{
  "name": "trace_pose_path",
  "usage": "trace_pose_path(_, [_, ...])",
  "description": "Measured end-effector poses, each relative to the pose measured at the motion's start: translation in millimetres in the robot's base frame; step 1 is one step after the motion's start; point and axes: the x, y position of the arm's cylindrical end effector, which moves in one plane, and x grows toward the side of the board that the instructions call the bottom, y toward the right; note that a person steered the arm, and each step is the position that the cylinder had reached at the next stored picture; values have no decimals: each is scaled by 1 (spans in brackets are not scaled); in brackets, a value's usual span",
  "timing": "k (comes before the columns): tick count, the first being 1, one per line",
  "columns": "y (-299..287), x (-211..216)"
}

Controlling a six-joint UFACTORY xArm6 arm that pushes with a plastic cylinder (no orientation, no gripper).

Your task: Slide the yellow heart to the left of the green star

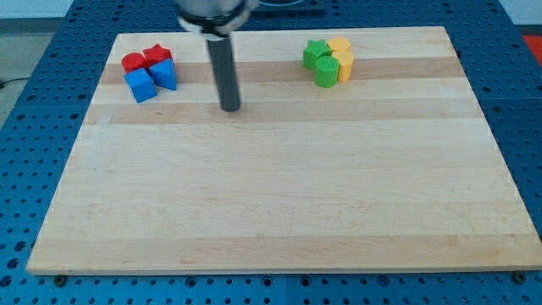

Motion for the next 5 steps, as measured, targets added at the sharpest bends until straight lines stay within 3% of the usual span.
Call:
trace_pose_path(3, [169,-9])
trace_pose_path(5, [222,-33])
